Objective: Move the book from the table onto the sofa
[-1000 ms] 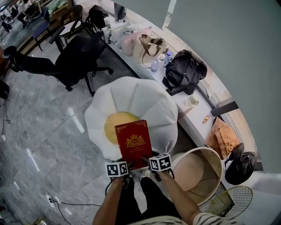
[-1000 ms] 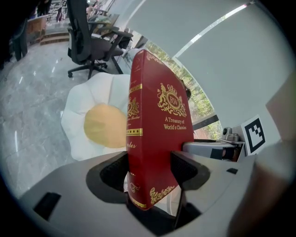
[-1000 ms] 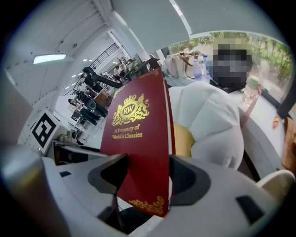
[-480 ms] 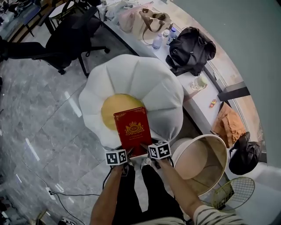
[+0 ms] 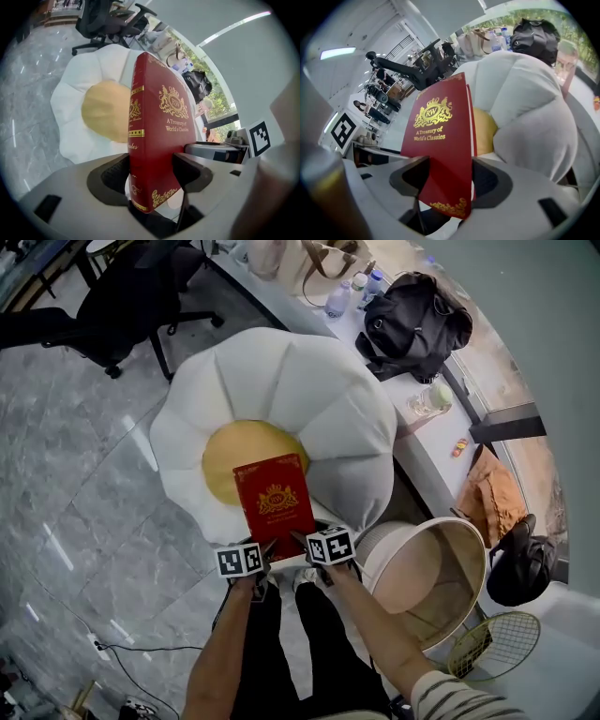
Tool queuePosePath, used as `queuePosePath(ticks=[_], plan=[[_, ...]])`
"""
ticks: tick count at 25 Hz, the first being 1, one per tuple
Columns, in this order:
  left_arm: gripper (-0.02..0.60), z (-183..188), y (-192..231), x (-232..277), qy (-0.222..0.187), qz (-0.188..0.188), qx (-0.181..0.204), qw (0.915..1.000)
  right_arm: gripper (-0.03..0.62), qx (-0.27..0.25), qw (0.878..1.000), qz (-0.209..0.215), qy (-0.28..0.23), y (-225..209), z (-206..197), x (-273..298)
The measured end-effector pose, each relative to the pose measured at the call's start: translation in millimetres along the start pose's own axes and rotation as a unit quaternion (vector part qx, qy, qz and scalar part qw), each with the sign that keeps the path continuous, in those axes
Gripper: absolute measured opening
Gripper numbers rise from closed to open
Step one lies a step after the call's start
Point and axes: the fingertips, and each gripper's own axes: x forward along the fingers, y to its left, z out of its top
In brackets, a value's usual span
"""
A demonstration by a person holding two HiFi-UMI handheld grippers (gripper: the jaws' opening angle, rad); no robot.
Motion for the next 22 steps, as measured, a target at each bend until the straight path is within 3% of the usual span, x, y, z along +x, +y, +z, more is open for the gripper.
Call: queuePosePath(ticks=[22], plan=[[0.296, 16, 50, 106, 0.033, 0.008, -0.036, 0.9987, 0.282, 0.007, 0.999, -0.019, 0.045, -75, 3, 92]])
